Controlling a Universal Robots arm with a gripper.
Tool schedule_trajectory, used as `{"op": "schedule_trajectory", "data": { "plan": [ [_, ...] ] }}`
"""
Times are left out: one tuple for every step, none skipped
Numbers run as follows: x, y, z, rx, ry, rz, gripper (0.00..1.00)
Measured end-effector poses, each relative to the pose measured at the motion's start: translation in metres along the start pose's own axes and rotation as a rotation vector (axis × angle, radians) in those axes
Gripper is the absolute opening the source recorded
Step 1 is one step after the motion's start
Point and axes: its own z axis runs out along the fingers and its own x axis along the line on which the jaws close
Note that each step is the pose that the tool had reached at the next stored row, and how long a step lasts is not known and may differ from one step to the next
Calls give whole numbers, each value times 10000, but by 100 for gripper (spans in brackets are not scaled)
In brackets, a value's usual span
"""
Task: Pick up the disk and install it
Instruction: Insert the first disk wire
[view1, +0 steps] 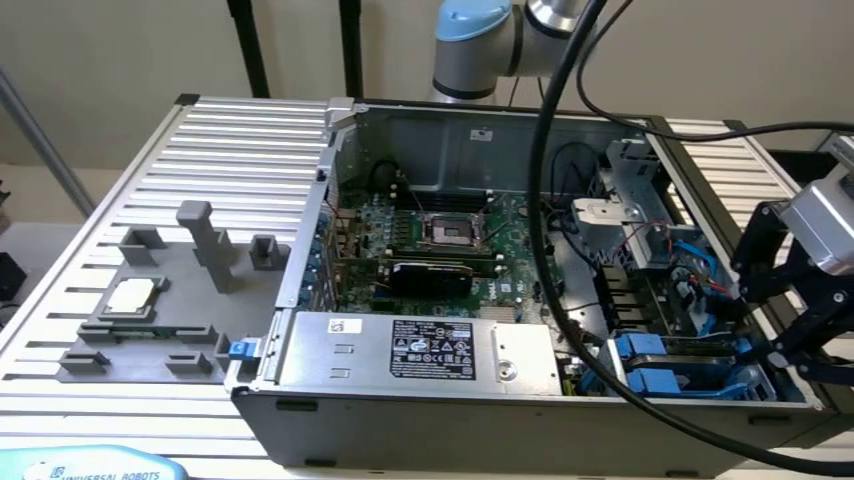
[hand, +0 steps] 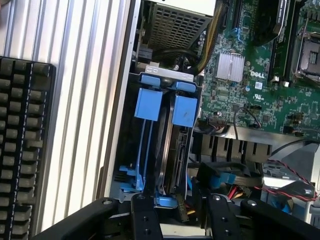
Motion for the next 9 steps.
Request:
{"op": "schedule_trajectory", "data": {
  "plan": [
    [-2,1,6,19,-2,-56,43],
    [-5,1,12,38,-3,-110,43],
    [-9,2,16,55,-4,-161,43],
    [-14,1,20,70,-6,-212,43],
    [-19,2,24,79,-8,-252,43],
    [-26,1,26,86,-9,-290,43],
    [-32,2,28,92,-9,-323,43],
    [-40,1,31,99,-8,-361,43],
    [-46,1,33,104,-8,-394,40]
  ]
}}
